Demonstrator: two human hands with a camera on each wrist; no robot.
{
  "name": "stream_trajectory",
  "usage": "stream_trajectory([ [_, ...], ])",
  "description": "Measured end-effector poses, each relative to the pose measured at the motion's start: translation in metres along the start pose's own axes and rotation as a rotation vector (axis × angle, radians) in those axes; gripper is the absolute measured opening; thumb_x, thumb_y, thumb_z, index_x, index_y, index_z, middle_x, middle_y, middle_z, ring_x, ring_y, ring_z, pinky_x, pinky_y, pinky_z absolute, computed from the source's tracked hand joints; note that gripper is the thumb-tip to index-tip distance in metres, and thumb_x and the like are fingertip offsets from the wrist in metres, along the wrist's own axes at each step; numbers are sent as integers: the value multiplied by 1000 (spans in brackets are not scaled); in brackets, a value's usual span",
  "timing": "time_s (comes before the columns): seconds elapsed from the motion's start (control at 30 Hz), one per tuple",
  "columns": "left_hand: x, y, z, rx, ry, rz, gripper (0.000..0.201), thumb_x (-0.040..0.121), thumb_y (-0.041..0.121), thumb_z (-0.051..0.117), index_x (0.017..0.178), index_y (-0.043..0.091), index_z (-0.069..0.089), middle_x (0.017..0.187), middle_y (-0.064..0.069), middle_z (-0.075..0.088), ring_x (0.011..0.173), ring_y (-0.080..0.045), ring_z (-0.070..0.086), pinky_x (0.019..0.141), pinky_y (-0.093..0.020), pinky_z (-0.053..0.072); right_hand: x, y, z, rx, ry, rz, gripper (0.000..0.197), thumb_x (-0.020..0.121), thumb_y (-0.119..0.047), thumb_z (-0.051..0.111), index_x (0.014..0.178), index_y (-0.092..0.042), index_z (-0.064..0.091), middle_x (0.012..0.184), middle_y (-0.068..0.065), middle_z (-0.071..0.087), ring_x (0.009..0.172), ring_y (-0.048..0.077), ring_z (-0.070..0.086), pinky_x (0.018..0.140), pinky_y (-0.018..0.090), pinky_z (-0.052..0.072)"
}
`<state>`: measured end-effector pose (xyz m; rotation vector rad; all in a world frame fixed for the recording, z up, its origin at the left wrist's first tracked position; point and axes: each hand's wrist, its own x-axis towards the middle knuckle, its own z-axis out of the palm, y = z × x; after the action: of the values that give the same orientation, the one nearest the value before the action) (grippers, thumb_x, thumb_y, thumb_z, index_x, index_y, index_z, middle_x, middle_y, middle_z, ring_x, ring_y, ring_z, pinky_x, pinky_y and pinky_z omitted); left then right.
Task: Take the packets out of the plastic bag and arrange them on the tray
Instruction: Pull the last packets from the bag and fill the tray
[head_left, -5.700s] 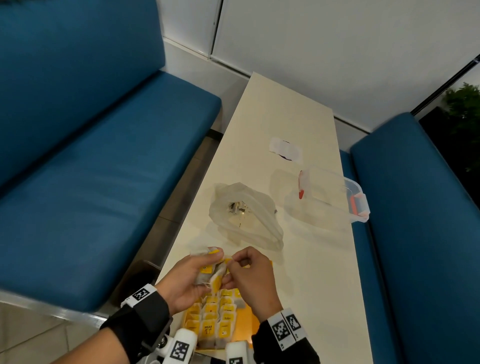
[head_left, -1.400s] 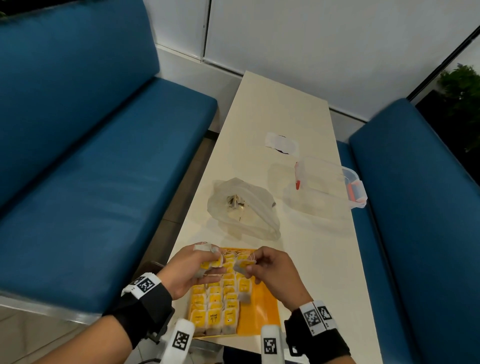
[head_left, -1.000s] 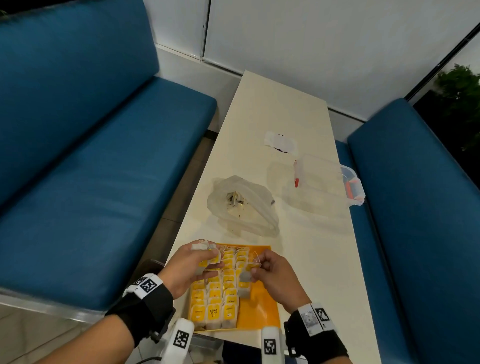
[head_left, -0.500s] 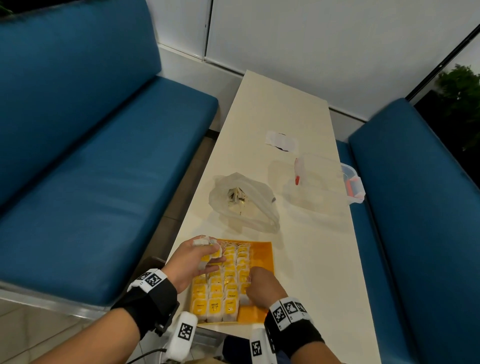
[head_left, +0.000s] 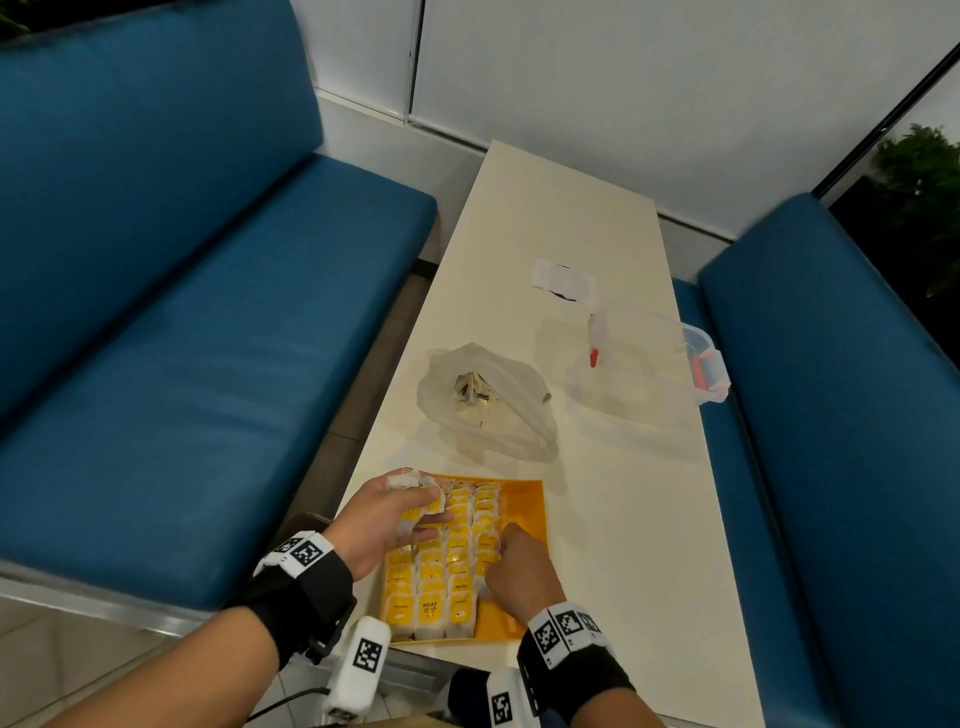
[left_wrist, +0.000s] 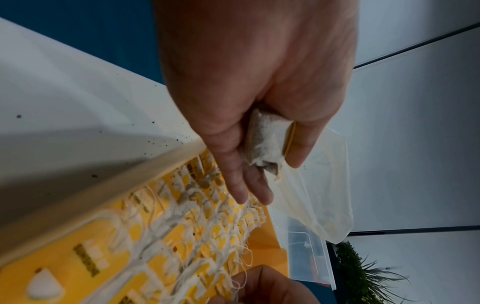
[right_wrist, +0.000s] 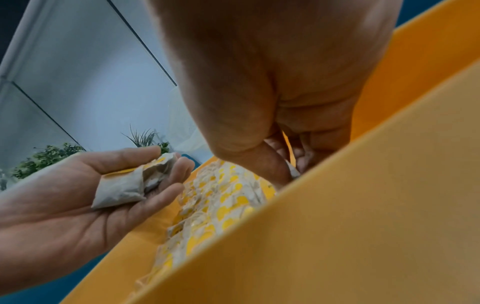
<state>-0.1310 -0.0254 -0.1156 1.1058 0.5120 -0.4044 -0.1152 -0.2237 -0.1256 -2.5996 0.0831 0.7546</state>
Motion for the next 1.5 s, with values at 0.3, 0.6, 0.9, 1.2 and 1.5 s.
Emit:
stream_trajectory([
  [0.3, -5, 10, 2, -187, -63, -113, 34, 98, 22, 64, 125, 1, 64, 117, -21, 73, 108, -34, 73, 90, -45, 60, -8, -16, -20, 170, 192, -244, 19, 89, -18, 64, 104, -26, 56, 98, -6, 59, 88, 10, 59, 74, 21, 49],
  [0.6, -10, 8, 11, -306, -124, -211, 59, 95, 51, 57, 126, 2, 68, 109, -22, 72, 94, -31, 73, 91, -52, 59, -28, -45, -37, 413, 145, -491, 22, 86, -17, 71, 99, -34, 68, 93, -8, 61, 77, 3, 57, 71, 12, 46],
  [0.9, -8, 9, 20, -304, -143, -232, 55, 98, 52, 53, 118, 4, 71, 98, -18, 73, 81, -26, 74, 74, -41, 63, -27, -52, -30, 334, 117, -492, 16, 83, -21, 77, 91, -31, 67, 96, -10, 53, 73, -1, 53, 70, 10, 44],
  [1.2, -4, 7, 15, -321, -121, -198, 59, 101, 47, 49, 125, -3, 66, 116, -23, 72, 96, -30, 73, 86, -45, 59, -29, -43, -55, 629, 86, -507, 11, 77, -11, 81, 81, -15, 72, 86, 0, 72, 76, 18, 65, 72, 27, 54],
  [1.5, -3, 6, 13, -278, -45, -189, 55, 101, 47, 51, 119, -2, 68, 119, -27, 71, 107, -37, 72, 90, -47, 58, -10, -6, -56, 621, 3, -255, 14, 89, -3, 69, 82, -10, 59, 63, 1, 63, 56, 15, 64, 46, 20, 42],
])
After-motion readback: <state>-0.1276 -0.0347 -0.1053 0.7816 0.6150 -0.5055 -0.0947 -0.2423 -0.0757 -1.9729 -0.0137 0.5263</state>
